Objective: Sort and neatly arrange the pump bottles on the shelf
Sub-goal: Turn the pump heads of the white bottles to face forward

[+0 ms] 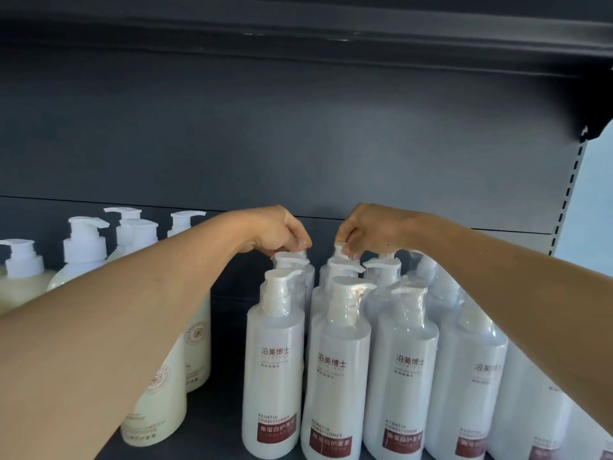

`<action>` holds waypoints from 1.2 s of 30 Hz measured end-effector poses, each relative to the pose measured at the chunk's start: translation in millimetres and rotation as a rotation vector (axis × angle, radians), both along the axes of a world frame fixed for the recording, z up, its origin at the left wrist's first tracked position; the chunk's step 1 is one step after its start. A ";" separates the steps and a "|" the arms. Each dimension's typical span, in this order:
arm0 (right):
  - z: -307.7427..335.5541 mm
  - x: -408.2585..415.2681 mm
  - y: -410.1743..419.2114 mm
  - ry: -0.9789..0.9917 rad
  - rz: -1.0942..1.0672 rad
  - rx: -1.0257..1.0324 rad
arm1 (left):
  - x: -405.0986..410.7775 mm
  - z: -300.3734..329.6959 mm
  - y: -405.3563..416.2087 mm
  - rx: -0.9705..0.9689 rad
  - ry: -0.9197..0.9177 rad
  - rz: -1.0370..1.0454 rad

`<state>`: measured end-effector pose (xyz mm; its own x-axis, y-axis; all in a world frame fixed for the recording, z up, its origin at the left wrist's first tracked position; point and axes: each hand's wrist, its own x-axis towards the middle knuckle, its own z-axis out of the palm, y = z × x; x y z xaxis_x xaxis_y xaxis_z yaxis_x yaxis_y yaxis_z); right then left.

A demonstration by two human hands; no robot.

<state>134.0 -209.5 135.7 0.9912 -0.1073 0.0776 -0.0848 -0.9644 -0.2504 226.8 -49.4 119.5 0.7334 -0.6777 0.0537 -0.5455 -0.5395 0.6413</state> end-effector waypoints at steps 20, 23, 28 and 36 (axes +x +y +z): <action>14.0 -43.6 4.4 -0.193 -0.088 0.021 | -26.3 6.4 11.6 -0.131 -0.071 0.098; 18.0 -77.3 1.7 -0.321 -0.131 0.035 | -51.2 9.7 22.1 -0.248 -0.155 0.087; 0.6 -137.3 6.1 -0.313 -0.133 0.080 | -103.9 -22.1 40.4 -0.389 -0.401 0.117; -36.0 -144.0 32.5 -0.246 -0.151 -0.094 | -148.3 -119.3 56.4 -0.455 -0.440 0.293</action>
